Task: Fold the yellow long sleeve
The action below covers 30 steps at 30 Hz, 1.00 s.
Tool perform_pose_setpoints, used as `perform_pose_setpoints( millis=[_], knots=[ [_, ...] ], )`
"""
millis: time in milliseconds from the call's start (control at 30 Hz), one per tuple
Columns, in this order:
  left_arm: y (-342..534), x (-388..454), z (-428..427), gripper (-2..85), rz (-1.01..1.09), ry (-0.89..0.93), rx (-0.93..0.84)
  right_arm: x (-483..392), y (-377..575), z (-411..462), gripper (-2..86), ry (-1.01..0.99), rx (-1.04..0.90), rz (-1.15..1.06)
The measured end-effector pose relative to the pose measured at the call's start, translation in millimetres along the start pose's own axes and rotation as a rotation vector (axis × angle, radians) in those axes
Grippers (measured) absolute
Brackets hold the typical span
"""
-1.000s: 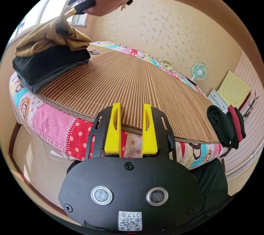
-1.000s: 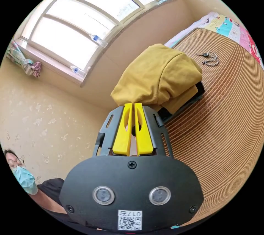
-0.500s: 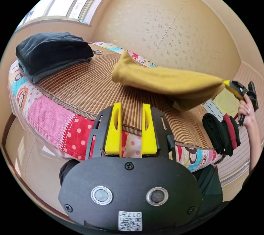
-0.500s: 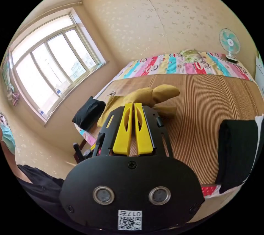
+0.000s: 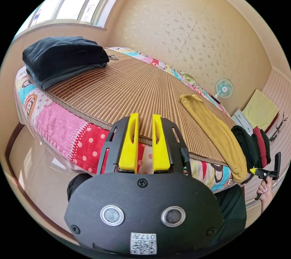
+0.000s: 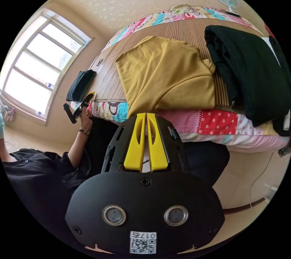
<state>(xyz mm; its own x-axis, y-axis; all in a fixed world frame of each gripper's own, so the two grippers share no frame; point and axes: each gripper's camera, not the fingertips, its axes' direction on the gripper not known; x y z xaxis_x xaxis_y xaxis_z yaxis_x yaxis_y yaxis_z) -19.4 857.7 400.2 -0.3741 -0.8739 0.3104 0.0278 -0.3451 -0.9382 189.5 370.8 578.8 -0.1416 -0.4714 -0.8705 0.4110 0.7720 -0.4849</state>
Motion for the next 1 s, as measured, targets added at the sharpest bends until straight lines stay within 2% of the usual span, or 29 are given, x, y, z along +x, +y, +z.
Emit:
perform_pose_setpoints(
  millis=[133,233,367,467,567,633,667,767,867,933,1000],
  knots=[
    [-2,6,4,9.9,-0.002,0.033,0.001,32,-13,-20,6.4,0.018,0.129,0.140],
    [-3,13,8,11.0,-0.011,0.025,0.001,43,-21,-8,7.8,-0.129,0.116,0.209],
    [-3,23,14,11.2,-0.003,0.023,-0.001,32,-23,4,5.9,-0.167,0.103,0.262],
    [-3,29,19,10.8,0.005,0.005,-0.007,-1,-23,-3,4.0,-0.275,0.137,0.193],
    [-4,33,26,9.7,-0.003,-0.011,-0.008,-56,-26,9,3.4,-0.363,0.018,0.001],
    [-2,35,29,9.5,-0.003,-0.006,0.003,-94,-26,20,3.3,-0.299,-0.137,-0.149],
    [-1,37,31,9.4,0.002,-0.004,0.009,-100,-25,17,3.3,-0.282,-0.145,-0.170],
    [-1,41,38,8.2,0.015,-0.026,0.007,-105,-21,-19,3.3,-0.213,-0.071,-0.189],
    [-1,45,43,6.5,0.025,-0.030,-0.004,-88,-16,-67,3.6,-0.087,0.089,-0.142],
    [0,46,46,6.5,0.016,-0.013,0.001,-62,-11,-99,4.6,0.021,0.193,-0.049],
    [0,48,49,6.7,0.012,-0.006,0.005,-36,-11,-108,6.2,0.054,0.182,0.053]
  ],
)
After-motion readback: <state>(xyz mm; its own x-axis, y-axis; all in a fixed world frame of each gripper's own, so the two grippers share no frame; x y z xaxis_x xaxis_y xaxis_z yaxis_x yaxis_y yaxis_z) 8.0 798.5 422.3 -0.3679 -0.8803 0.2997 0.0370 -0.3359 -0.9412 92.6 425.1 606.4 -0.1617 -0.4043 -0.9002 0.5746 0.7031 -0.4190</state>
